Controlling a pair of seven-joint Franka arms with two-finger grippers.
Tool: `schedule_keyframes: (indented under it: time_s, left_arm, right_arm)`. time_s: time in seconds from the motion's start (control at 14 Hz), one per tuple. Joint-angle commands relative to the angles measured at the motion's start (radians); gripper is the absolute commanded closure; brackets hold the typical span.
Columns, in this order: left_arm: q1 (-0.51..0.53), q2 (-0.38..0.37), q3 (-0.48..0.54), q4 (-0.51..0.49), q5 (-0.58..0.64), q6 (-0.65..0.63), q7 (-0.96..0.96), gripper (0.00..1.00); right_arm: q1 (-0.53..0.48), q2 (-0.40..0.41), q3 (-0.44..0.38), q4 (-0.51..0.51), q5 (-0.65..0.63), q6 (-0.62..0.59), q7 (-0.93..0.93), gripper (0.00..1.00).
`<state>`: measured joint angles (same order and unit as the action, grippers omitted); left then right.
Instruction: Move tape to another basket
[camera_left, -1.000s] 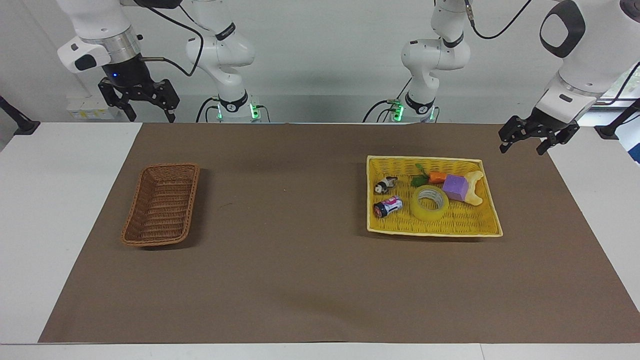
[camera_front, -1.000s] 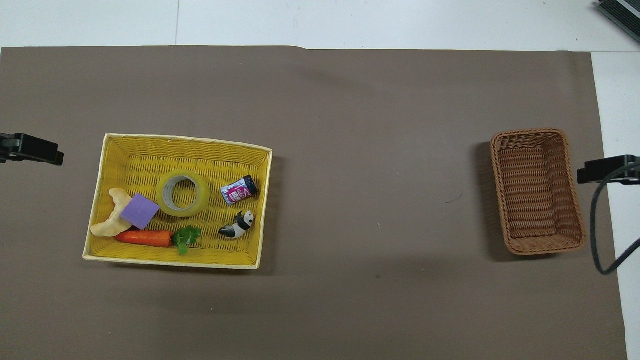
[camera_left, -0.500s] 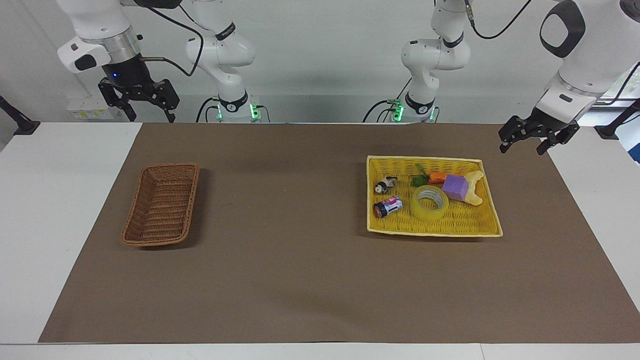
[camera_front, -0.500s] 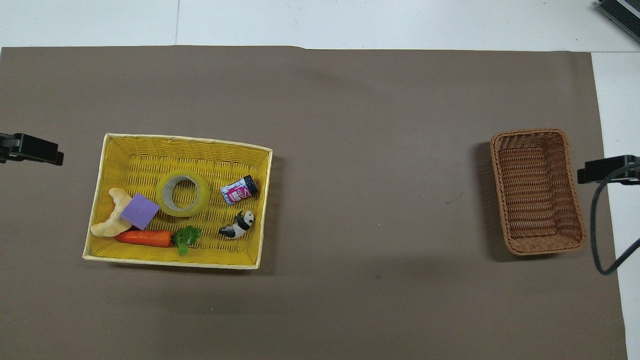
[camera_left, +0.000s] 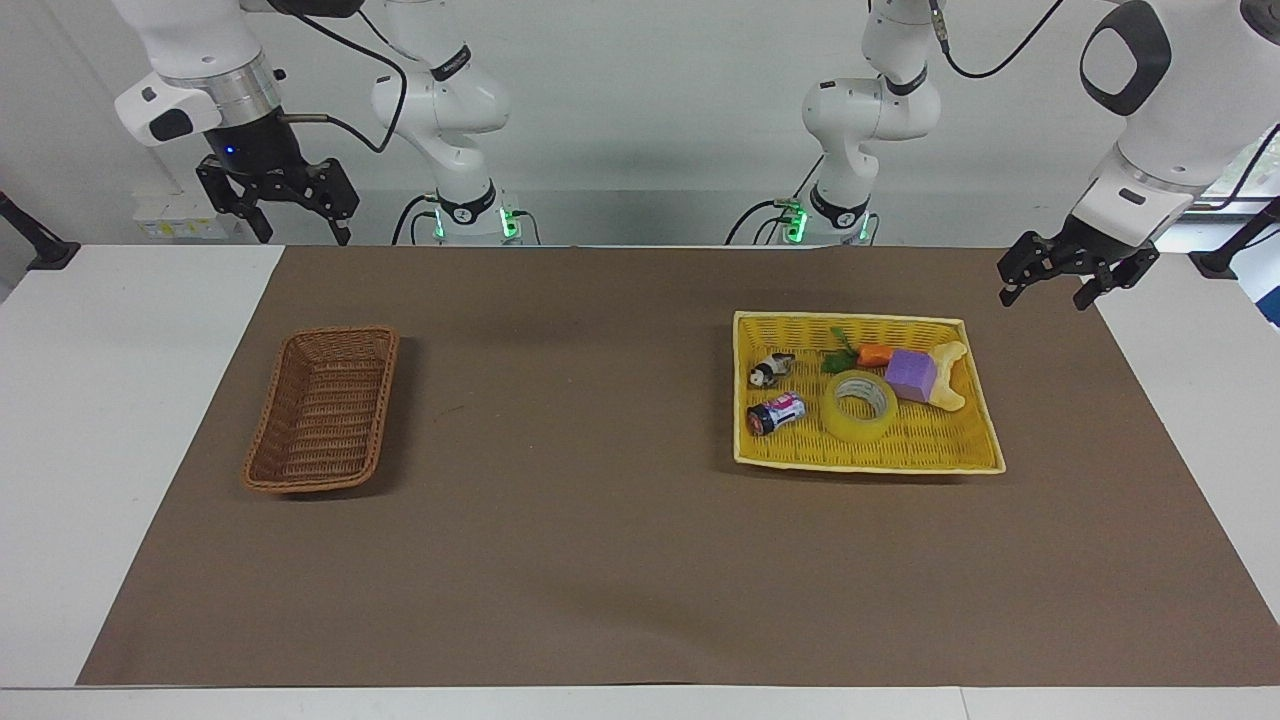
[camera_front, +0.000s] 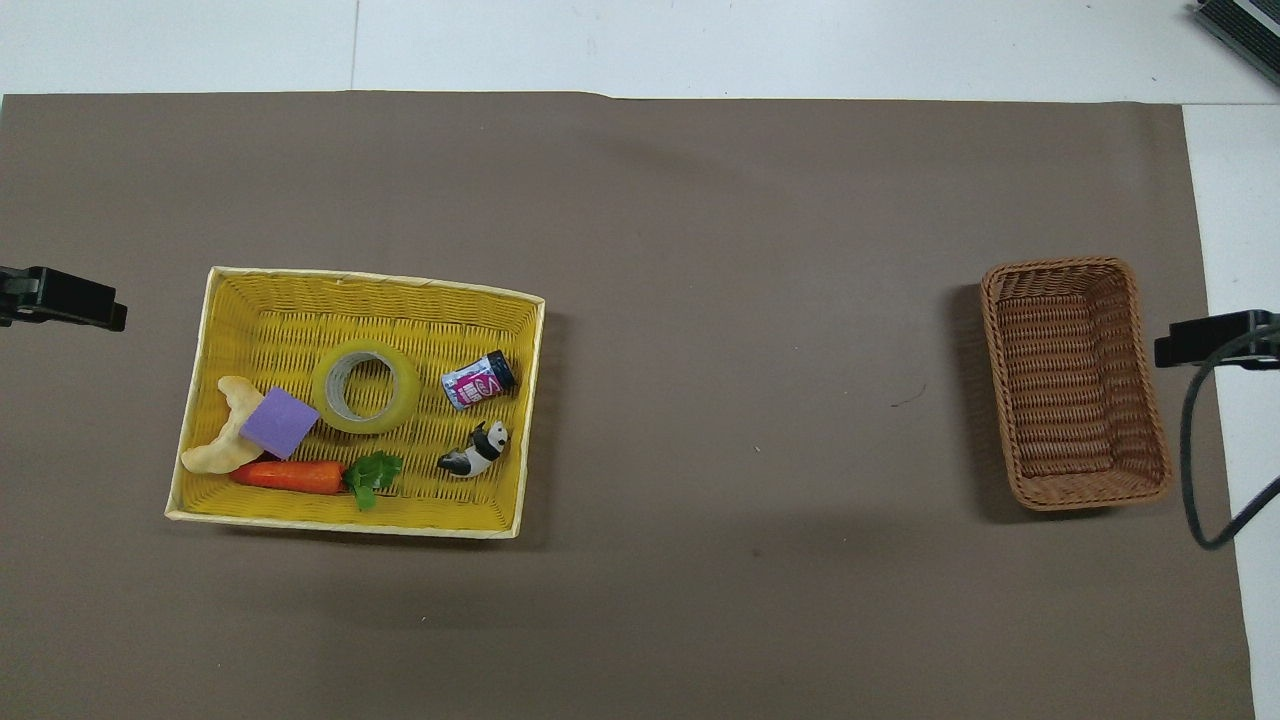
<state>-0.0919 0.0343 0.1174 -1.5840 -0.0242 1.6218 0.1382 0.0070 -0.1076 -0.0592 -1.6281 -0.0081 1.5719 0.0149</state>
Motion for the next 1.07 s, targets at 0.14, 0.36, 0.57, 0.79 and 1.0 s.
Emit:
schedule_keyframes:
  time_s: [0.14, 0.36, 0.57, 0.79, 1.0]
  left_arm:
    - [0.011, -0.03, -0.004, -0.037, 0.0, 0.021, 0.015, 0.0]
    - [0.011, -0.03, -0.004, -0.044, 0.0, 0.029, 0.015, 0.0]
    - [0.011, -0.031, -0.002, -0.048, 0.001, 0.044, 0.015, 0.0]
    - [0.011, -0.028, -0.002, -0.048, 0.0, 0.061, 0.015, 0.0]
    - [0.009, -0.028, -0.004, -0.091, 0.001, 0.102, 0.015, 0.0]
  right_arm:
    - [-0.009, -0.009, 0.001, -0.001, 0.022, -0.013, -0.027, 0.0]
    - [-0.009, -0.009, 0.001, -0.001, 0.022, -0.013, -0.027, 0.0]
    - [-0.009, -0.009, 0.001, -0.001, 0.022, -0.013, -0.027, 0.0]
    - [-0.009, -0.009, 0.001, -0.001, 0.022, -0.013, -0.027, 0.0]
    - [-0.009, -0.009, 0.001, -0.001, 0.022, -0.013, -0.027, 0.0]
